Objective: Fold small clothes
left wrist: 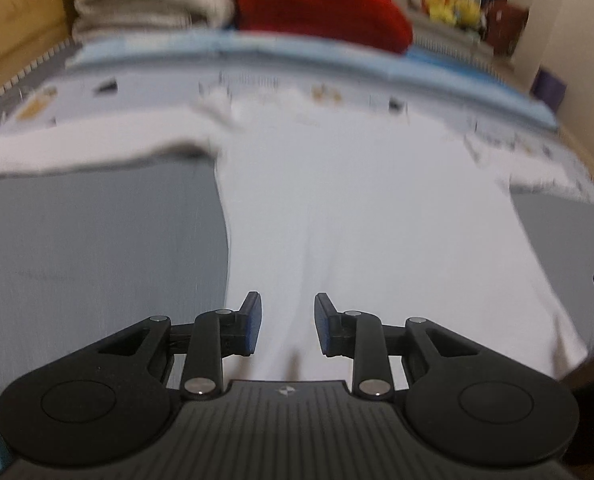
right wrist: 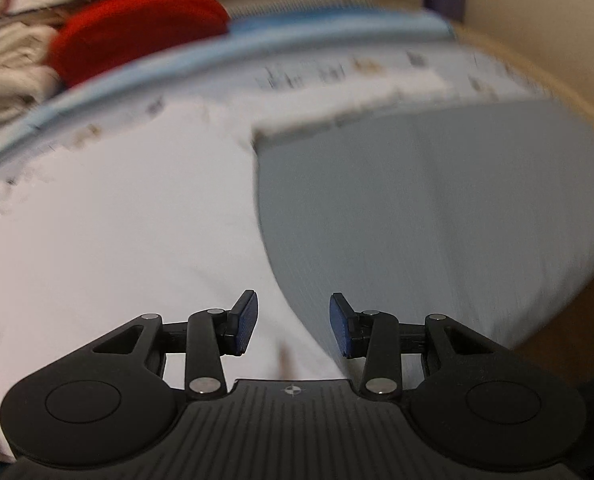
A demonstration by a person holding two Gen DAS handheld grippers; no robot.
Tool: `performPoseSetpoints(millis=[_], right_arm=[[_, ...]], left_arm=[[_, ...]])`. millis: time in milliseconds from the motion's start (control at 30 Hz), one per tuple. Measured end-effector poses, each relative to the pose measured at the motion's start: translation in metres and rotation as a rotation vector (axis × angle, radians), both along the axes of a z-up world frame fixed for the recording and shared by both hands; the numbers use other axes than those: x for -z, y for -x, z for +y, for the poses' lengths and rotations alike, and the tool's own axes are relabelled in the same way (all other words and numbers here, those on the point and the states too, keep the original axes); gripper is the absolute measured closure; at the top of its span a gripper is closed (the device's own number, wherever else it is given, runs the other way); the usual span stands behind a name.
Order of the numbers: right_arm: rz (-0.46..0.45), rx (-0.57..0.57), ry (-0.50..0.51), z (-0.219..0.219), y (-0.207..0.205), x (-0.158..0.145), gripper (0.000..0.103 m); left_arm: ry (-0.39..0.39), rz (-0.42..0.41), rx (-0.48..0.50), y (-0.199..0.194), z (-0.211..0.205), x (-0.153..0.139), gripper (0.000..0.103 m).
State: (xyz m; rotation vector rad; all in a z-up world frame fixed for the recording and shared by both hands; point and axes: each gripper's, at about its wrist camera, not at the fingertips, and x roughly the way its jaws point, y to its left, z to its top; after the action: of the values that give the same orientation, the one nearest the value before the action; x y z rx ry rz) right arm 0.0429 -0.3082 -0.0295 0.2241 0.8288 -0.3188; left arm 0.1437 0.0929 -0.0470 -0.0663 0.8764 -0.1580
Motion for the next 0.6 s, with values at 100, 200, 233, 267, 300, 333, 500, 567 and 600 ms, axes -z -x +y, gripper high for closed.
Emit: performPoseSetpoints(millis=[100, 200, 233, 267, 300, 333, 500, 567, 600], right_arm=[[-0.127, -0.031, 0.023, 0.009, 0.003, -0.018, 0.062], [-0.260, -0.074, 0.025, 0.014, 0.010, -0.045, 0.055], [-0.297, -0.100, 0.025, 0.014, 0.010, -0.058, 0.053], [-0.330, -0.121, 0.029, 0.017, 0.005, -0.069, 0.050], [-0.366, -0.145, 0.035, 0.019, 0.004, -0.080, 0.048], [-0.403, -0.176, 0.050, 0.019, -0.001, -0.092, 0.043], [-0.472, -0.238, 0.124, 0.006, -0.040, -0.116, 0.036], [-0.478, -0.237, 0.143, -0.001, -0.053, -0.109, 0.036], [-0.479, -0.230, 0.154, -0.004, -0.055, -0.100, 0.036]], left_arm=[[0.005, -0.089, -0.021, -0.002, -0.010, -0.010, 0.066], [0.009, -0.167, -0.053, 0.008, -0.009, -0.027, 0.048], [0.014, -0.189, -0.063, 0.012, -0.009, -0.031, 0.048], [0.019, -0.208, -0.072, 0.010, -0.009, -0.034, 0.048], [0.019, -0.224, -0.076, 0.010, -0.009, -0.041, 0.047], [0.011, -0.241, -0.079, 0.014, -0.009, -0.044, 0.046], [-0.086, -0.316, -0.080, 0.028, -0.014, -0.053, 0.033], [-0.107, -0.328, -0.084, 0.027, -0.016, -0.052, 0.032], [-0.109, -0.329, -0.086, 0.026, -0.016, -0.052, 0.032]])
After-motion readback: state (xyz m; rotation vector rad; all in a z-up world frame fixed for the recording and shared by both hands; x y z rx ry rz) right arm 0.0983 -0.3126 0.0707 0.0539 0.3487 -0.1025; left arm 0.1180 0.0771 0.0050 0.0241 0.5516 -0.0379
